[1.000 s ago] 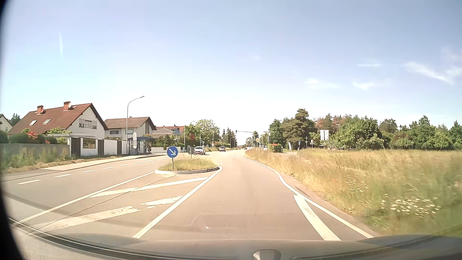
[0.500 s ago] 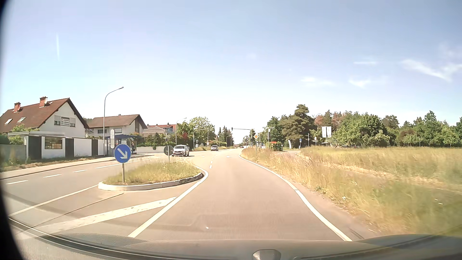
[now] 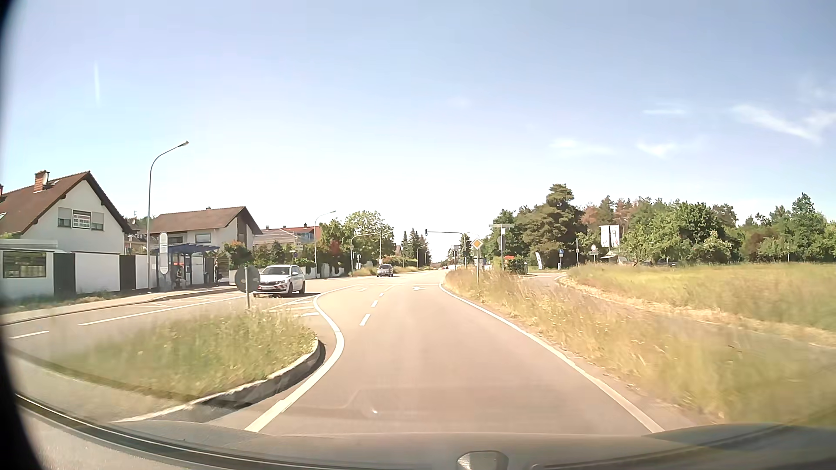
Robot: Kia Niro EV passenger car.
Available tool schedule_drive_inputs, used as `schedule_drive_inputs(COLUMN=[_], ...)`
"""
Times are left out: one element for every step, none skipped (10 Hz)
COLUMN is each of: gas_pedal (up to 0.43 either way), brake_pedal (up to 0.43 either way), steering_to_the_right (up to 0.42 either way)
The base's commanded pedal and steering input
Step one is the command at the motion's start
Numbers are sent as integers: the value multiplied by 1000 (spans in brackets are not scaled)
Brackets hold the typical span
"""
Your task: Follow the waypoints while adhering to traffic rules and regulations
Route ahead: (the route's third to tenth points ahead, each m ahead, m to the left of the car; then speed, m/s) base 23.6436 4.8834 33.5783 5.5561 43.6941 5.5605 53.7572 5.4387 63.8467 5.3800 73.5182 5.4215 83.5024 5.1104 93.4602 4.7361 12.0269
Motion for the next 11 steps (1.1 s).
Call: schedule_drive_inputs(gas_pedal=[0,0,0,0,0,0,0,0,0,8,8], brake_pedal=[30,30,30,30,30,30,30,30,30,30,30], steering_to_the_right=[-28,-28,-28,-28,-28,-28,-27,-27,-25,-22,-19])
